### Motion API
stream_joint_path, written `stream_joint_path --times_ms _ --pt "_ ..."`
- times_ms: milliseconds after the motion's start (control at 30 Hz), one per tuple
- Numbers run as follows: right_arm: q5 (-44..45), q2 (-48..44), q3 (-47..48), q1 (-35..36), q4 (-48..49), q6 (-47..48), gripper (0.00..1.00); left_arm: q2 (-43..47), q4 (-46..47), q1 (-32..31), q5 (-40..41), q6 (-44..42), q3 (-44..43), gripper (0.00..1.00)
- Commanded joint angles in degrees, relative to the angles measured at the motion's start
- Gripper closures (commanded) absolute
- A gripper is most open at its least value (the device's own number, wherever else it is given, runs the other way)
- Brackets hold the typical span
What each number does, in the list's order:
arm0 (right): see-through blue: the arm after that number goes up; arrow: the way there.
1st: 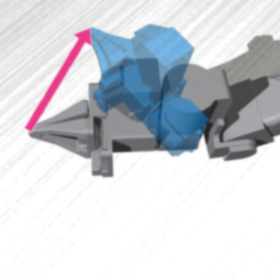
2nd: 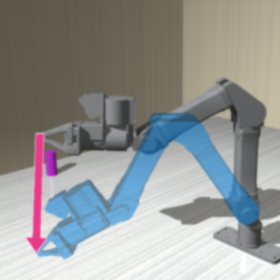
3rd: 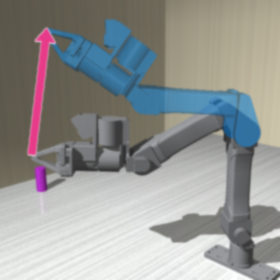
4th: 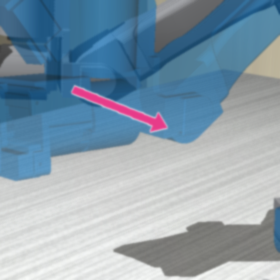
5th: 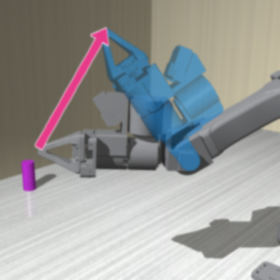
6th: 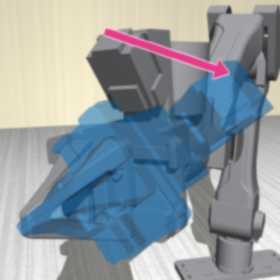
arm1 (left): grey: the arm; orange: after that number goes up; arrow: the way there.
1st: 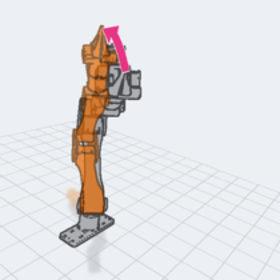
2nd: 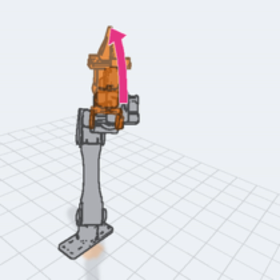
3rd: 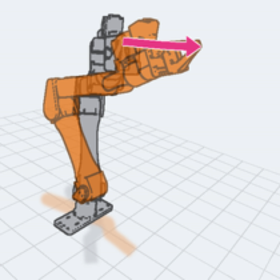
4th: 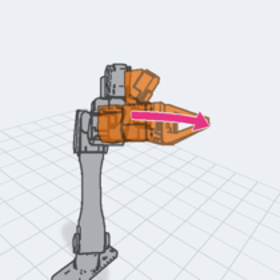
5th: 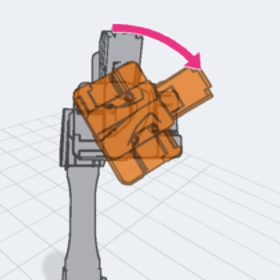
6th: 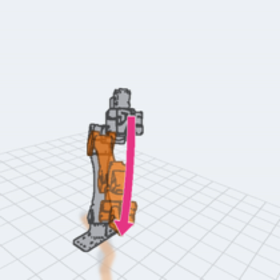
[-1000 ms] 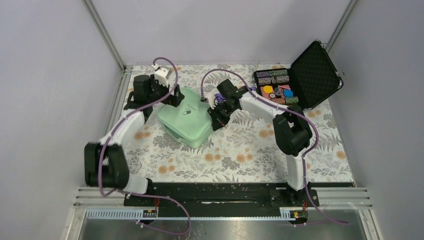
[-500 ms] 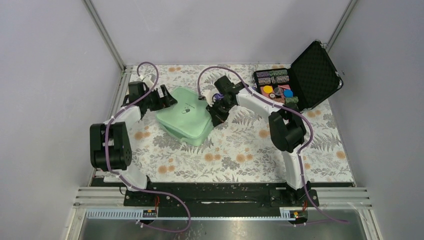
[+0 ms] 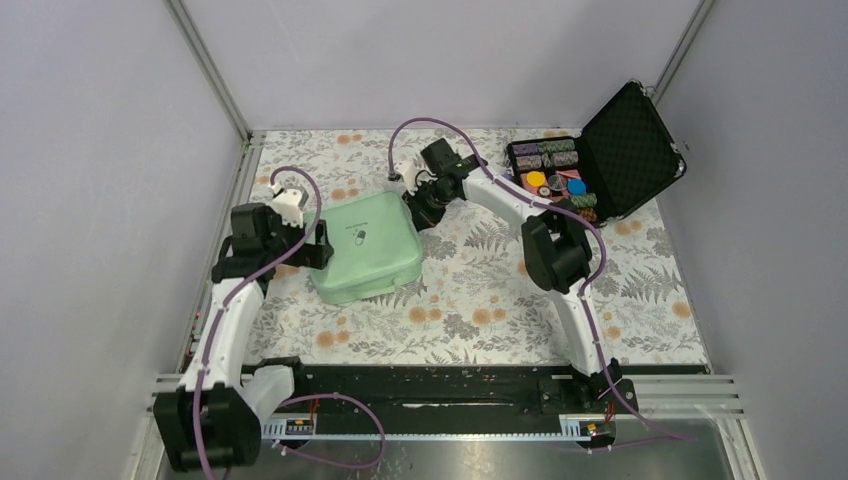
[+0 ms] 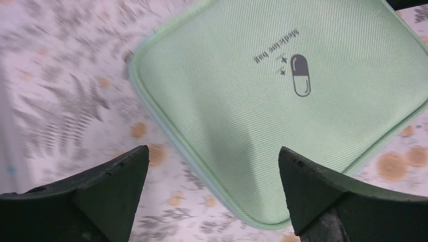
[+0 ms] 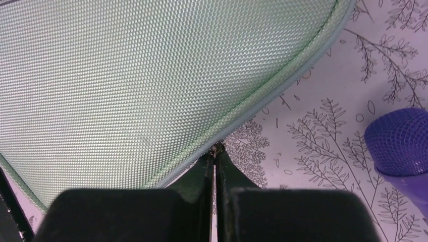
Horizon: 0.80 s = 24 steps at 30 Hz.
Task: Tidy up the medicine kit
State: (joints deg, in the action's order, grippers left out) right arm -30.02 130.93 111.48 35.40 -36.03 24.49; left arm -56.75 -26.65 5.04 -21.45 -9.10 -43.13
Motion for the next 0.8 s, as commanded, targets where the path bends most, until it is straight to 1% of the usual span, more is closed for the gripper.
stream_joint_path --times_ms 0,33,100,133,167,233,267,367,500,567,633,767 --pt "-2.9 0.2 2.8 0.9 2.3 -0.5 1.00 4.3 4.9 -0.3 0.2 -15.7 -2.8 0.02" --pt "-3.1 0.2 2.8 0.8 1.9 -0.2 1.00 3.7 4.3 -0.8 -8.9 -18.0 -4.0 0.02" --pt "-3.6 0.1 2.8 0.7 0.8 0.5 1.00 1.4 1.8 -3.4 -20.2 -22.6 -6.2 0.04" --pt "-3.8 0.0 2.7 0.7 0.1 0.8 1.00 -0.3 -0.3 -5.6 -22.8 -25.6 -7.4 0.05" --pt "-4.1 -0.1 2.7 0.6 -0.4 1.1 1.00 -2.6 -1.9 -8.8 -23.6 -27.6 -8.7 0.07" --pt "-4.6 -0.4 2.6 0.6 -1.5 1.2 1.00 -5.9 -2.5 -14.3 -24.1 -30.3 -9.3 0.10" --pt "-4.8 -0.7 2.5 0.6 -2.1 1.2 1.00 -7.1 -1.2 -16.9 -23.6 -30.4 -9.0 0.11" --pt "-5.7 -1.3 2.2 0.3 -3.7 1.9 1.00 -9.6 6.5 -23.5 -21.1 -29.3 -6.7 0.11" --pt "-6.2 -1.3 1.7 0.3 -5.3 3.3 1.00 -13.0 13.4 -30.3 -17.0 -30.3 -4.9 0.11" --pt "-6.1 -1.1 1.7 0.2 -5.8 3.8 1.00 -14.3 18.1 -32.2 -14.3 -30.8 -3.5 0.11" --pt "-6.2 -1.0 1.6 0.2 -6.0 3.8 1.00 -16.0 21.6 -32.7 -13.0 -31.3 -2.6 0.11" --pt "-6.4 -0.9 1.6 0.0 -6.1 3.6 1.00 -18.9 23.2 -33.0 -12.5 -37.5 -2.6 0.10"
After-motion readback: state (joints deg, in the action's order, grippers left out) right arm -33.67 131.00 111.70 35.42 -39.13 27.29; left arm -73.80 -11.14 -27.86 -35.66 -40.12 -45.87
